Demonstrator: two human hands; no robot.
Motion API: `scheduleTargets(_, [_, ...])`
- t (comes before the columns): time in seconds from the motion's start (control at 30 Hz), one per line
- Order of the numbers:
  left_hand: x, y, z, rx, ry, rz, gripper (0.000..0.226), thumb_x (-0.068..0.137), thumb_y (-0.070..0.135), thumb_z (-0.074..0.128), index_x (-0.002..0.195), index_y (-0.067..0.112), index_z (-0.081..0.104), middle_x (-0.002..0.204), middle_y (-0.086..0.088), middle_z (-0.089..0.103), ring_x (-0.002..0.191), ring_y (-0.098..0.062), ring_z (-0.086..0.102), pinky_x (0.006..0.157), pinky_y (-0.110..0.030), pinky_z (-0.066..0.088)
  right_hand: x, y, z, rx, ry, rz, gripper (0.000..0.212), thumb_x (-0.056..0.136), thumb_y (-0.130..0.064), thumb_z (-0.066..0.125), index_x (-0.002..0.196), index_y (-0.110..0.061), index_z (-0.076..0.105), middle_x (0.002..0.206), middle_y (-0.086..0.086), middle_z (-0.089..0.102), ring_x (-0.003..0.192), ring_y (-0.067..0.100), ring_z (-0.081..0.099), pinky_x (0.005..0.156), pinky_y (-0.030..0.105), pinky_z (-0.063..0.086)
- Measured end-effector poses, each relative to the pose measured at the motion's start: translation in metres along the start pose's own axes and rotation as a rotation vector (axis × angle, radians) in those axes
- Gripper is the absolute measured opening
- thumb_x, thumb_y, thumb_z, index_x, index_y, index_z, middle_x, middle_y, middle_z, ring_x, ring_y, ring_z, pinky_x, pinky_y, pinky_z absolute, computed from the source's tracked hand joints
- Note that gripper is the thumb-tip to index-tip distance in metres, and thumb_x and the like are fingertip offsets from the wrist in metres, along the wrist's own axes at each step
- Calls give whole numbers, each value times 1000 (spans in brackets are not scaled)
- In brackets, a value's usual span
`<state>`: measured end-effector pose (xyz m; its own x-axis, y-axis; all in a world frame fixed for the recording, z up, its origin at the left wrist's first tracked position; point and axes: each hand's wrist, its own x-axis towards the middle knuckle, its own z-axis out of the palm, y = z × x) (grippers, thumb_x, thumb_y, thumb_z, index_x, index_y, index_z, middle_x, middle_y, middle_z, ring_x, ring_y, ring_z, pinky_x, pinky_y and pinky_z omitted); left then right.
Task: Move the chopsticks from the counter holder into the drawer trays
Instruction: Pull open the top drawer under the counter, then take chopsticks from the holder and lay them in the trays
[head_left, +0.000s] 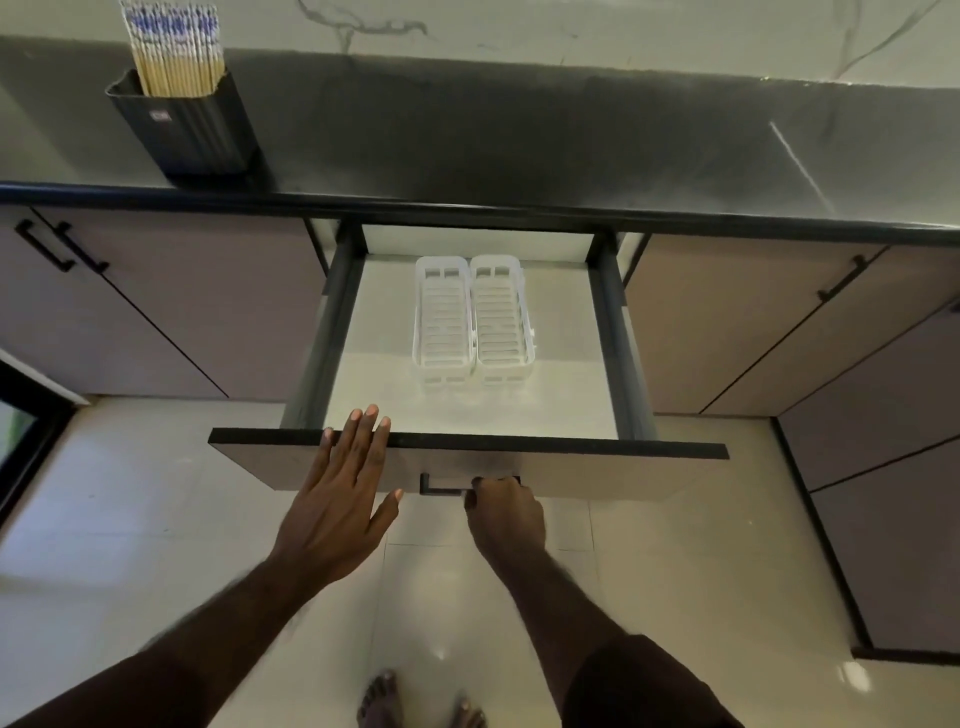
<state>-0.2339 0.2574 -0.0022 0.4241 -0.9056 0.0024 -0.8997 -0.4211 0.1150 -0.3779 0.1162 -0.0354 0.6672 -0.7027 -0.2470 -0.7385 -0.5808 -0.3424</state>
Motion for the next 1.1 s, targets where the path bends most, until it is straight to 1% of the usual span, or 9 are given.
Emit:
scheduleTargets(0.1, [3, 1, -15, -22, 31, 16, 77, 93, 60, 8, 151, 10, -4, 160, -10, -10, 148, -25, -8, 120, -42, -8, -7, -18, -30, 52, 171, -64, 39, 94, -43, 42, 87, -16, 69, 78, 7, 72, 71, 28, 68, 61, 28, 41])
scheduleTargets(0.17, [9, 0, -27, -32, 60, 22, 76, 94, 59, 10, 151, 11, -5, 160, -10, -10, 148, -24, -10, 119, -39, -11, -4, -30, -53, 62, 270, -113, 45, 92, -50, 39, 83, -15, 68, 74, 6, 71, 69, 30, 66, 58, 30, 43])
scheduleTargets(0.33, [31, -9, -66, -78, 164, 17, 75, 95, 56, 16, 151, 13, -10, 161, -10, -9, 147, -18, -17, 118, -37, -12, 17, -64, -112, 131, 355, -133, 46, 91, -57, 41, 100, -22, 70, 87, 3, 73, 83, 28, 66, 73, 35, 50])
scheduleTargets(0.5, [51, -37, -113, -154, 286, 5, 75, 95, 53, 21, 152, 14, -10, 161, -10, -14, 148, -21, -15, 119, -41, -8, 42, -119, -150, 208, 473, -182, 49, 88, -61, 42, 101, -25, 72, 88, -3, 76, 82, 19, 69, 73, 30, 52])
scheduleTargets(0.67, [64, -97, -161, -204, 407, 15, 75, 93, 55, 20, 150, 17, -13, 158, -8, -19, 148, -20, -17, 119, -39, -10, 71, -203, -173, 240, 541, -210, 46, 85, -61, 46, 94, -25, 73, 86, -5, 76, 80, 16, 68, 73, 30, 54])
scheduleTargets(0.8, [72, -170, -200, -236, 483, 49, 76, 94, 52, 27, 151, 19, -12, 160, -8, -16, 148, -17, -17, 120, -43, -4, 99, -285, -185, 281, 613, -238, 42, 84, -59, 50, 83, -24, 72, 76, -4, 74, 73, 16, 69, 68, 31, 54])
scheduleTargets(0.87, [78, -206, -222, -251, 508, 71, 77, 95, 51, 31, 152, 17, -7, 161, -9, -11, 148, -18, -13, 120, -45, -1, 110, -325, -193, 314, 639, -253, 40, 85, -58, 53, 88, -24, 74, 79, -5, 75, 75, 14, 70, 70, 30, 55])
scheduleTargets(1.0, [91, -279, -261, -263, 552, 110, 77, 95, 49, 36, 153, 16, -4, 162, -6, -10, 148, -16, -13, 120, -42, -1, 134, -394, -202, 348, 652, -266, 40, 88, -58, 54, 99, -24, 73, 86, -6, 76, 74, 5, 67, 64, 12, 44])
scheduleTargets(1.1, [107, -326, -280, -304, 570, 119, 79, 95, 44, 42, 152, 16, -3, 161, -6, -10, 149, -16, -11, 120, -40, -2, 155, -438, -206, 390, 635, -274, 41, 90, -56, 54, 106, -22, 71, 92, -4, 75, 79, 6, 67, 72, 20, 53])
